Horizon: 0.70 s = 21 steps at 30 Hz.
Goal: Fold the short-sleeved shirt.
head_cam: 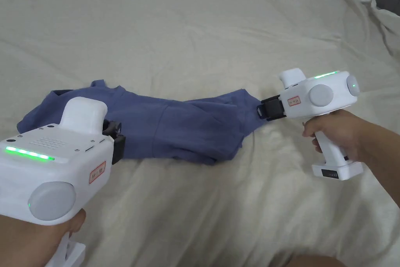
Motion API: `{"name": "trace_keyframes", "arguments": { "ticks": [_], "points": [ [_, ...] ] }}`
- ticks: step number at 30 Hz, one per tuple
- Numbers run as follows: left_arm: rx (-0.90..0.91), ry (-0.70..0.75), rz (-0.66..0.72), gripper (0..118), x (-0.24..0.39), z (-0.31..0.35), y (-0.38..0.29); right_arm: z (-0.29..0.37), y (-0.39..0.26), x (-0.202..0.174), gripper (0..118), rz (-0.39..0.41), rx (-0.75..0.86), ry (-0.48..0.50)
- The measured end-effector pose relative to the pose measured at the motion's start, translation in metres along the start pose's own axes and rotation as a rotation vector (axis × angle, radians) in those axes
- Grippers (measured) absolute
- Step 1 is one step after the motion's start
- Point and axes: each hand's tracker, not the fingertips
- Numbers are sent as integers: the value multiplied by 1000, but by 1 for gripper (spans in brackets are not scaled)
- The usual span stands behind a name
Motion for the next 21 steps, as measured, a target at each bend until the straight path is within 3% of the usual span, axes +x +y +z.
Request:
{"name": "trace_keyframes", "arguments": {
  "ticks": [2, 13, 17, 18, 19, 21],
  "points": [
    [-12, 6, 15, 0, -8, -5, -5, -8, 2, 3, 77, -22, -13, 71],
    [-83, 36, 75, 0, -40, -14, -32, -20, -6, -4, 76, 18, -25, 47],
    [-95, 46, 91, 0, -45, -13, -38, -15, -8, -18, 52, 99, -7, 37],
    [-99, 45, 94, 0, -45, -12, -40, -13, -9, -22, 22, 133, 8, 51],
    [-100, 45, 95, 0, -45, -11, -41, -11, -9, -28, 6, 182, 27, 22],
    [-100, 49, 97, 0, -47, -8, -42, -11, -12, -38, 5, 238, -1, -8]
  ]
}}
